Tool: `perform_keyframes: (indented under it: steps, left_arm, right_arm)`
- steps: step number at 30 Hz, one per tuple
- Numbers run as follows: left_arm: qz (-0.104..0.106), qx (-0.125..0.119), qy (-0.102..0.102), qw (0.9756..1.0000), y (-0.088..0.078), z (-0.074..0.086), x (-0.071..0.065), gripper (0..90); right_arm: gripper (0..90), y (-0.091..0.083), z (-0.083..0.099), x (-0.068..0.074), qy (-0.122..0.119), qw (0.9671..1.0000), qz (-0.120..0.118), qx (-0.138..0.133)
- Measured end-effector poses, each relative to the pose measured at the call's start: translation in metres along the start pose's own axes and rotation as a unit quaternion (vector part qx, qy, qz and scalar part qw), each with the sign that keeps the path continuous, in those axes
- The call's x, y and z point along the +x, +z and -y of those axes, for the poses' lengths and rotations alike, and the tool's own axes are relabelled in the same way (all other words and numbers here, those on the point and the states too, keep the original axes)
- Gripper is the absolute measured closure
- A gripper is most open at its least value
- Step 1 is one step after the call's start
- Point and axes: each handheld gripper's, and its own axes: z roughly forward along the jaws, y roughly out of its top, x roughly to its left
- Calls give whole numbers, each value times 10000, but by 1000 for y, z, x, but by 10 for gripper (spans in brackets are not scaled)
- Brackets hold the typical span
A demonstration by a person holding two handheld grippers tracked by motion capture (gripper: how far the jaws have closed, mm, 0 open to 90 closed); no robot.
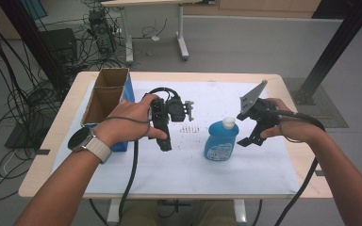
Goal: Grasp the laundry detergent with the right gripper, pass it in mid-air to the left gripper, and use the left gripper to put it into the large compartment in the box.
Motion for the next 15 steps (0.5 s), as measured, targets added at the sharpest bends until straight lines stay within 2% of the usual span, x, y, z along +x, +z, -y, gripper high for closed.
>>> perform_keyframes:
  steps: [15]
  left_arm:
    - [8, -7, -24, 10000, -1, -3, 3, 90]
  right_arm:
    - [56, -1, 3, -1, -10, 10000, -18, -85]
